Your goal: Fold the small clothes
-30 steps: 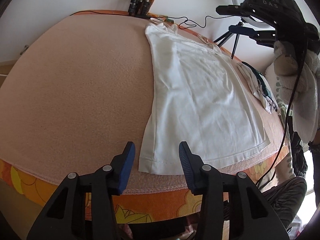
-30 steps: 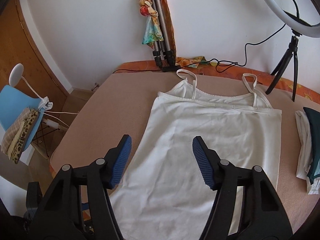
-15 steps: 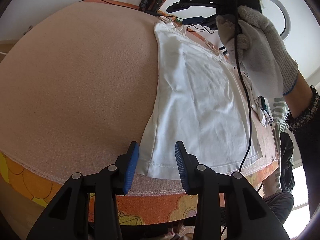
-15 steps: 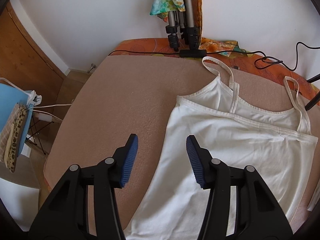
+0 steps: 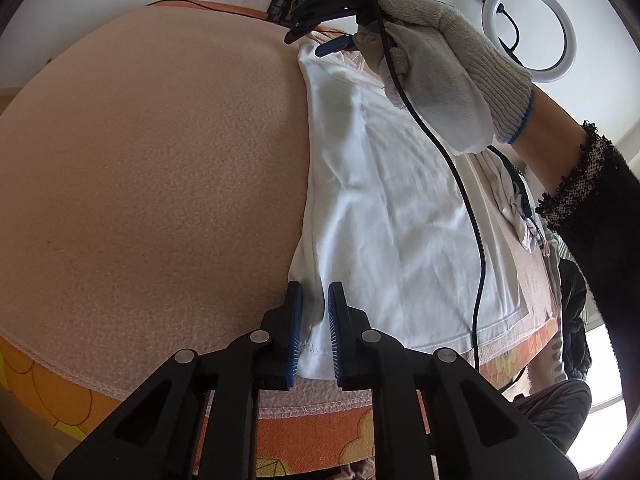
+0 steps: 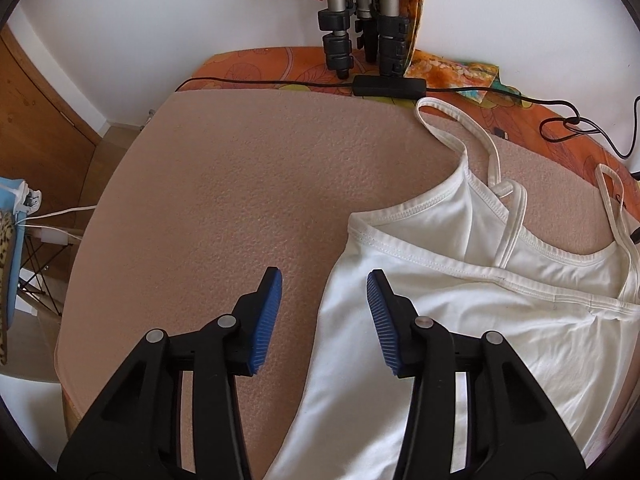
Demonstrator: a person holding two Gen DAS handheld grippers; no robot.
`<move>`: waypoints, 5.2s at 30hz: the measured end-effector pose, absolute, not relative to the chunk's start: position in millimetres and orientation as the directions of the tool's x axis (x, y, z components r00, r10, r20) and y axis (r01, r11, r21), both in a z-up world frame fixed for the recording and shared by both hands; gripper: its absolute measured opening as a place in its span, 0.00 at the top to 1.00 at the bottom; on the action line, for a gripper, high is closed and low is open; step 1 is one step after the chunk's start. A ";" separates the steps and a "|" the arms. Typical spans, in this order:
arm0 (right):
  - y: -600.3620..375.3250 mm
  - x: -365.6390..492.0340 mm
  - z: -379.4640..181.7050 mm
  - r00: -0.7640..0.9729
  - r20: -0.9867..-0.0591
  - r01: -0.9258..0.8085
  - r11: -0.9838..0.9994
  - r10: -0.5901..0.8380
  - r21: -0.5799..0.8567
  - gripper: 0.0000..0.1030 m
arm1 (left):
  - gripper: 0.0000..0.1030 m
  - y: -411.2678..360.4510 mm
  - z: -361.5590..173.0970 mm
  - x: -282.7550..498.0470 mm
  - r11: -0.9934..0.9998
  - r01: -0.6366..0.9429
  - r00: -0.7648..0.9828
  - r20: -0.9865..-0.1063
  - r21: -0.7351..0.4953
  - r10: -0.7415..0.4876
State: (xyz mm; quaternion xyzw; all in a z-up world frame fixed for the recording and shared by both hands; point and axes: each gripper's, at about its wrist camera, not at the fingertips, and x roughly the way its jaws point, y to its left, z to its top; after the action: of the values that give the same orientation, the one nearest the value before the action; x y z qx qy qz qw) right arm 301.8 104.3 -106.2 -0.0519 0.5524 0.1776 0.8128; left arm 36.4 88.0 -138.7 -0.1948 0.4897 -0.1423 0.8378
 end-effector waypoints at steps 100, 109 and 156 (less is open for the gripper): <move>-292.1 0.5 15.4 0.710 -0.681 -0.017 0.971 0.180 0.239 0.48 | 0.63 -154.3 -82.0 7.2 0.704 0.661 0.368 -0.705 -0.260 -0.606; -345.6 2.6 10.1 0.721 -0.658 0.036 0.938 0.215 0.346 0.48 | 0.63 -229.1 -109.0 5.2 0.668 0.722 0.311 -0.777 -0.181 -0.547; -276.5 250.9 -122.1 0.432 -0.875 0.056 0.962 0.217 0.267 0.57 | 0.96 -160.8 -110.9 30.6 0.720 0.456 0.466 -0.549 -0.524 -0.694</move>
State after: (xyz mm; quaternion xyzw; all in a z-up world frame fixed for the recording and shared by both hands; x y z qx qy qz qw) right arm 250.9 -276.5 -122.1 0.1287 0.5306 0.0483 0.8364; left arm 30.6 -160.8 -110.9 -0.1537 0.3879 -0.3412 0.8423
